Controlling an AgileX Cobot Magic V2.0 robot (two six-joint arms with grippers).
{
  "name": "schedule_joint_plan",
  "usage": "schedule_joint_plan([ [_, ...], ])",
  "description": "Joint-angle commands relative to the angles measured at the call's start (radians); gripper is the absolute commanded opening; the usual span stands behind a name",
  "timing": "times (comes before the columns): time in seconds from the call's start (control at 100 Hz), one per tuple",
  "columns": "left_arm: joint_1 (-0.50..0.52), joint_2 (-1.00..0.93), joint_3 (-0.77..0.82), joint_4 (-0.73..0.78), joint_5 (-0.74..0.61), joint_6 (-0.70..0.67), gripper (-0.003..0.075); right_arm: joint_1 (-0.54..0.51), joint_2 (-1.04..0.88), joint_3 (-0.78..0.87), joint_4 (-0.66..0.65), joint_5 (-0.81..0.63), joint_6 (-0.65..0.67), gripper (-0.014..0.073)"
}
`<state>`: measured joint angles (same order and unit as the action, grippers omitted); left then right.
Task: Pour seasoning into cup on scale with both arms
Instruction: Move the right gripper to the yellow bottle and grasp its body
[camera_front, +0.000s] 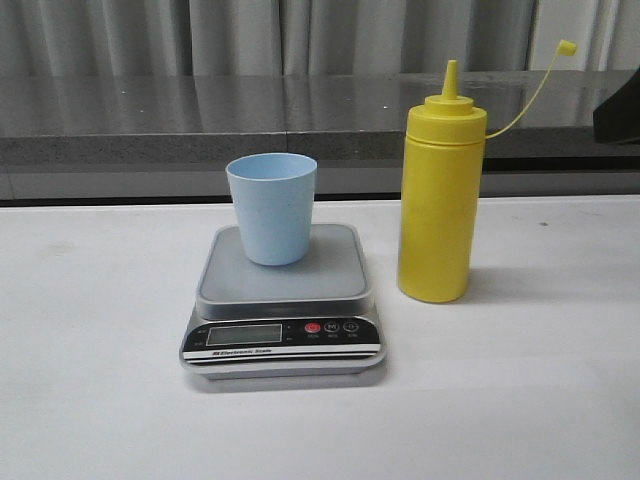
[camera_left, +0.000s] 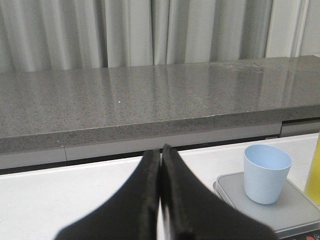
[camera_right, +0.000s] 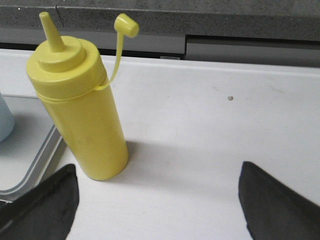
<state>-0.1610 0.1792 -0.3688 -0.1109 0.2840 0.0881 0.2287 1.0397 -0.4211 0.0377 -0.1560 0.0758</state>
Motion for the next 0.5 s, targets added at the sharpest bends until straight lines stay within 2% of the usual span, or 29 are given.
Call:
schedule_joint_plan([
  [0.0,0.001,0.008,-0.027,-0.002,-0.077,0.001,-0.002,0.004,0.021,-0.002,-0.018,-0.16,-0.002,0.0647],
  [0.31,0.001,0.008,-0.027,-0.002,-0.077,0.001,-0.002,0.004,0.204,0.102,-0.199,-0.609,-0.001,0.0647],
  [0.49,0.001,0.008,-0.027,-0.002,-0.077,0.001,-0.002,0.004,0.333,0.102,-0.295,-0.803,0.0,0.0647],
])
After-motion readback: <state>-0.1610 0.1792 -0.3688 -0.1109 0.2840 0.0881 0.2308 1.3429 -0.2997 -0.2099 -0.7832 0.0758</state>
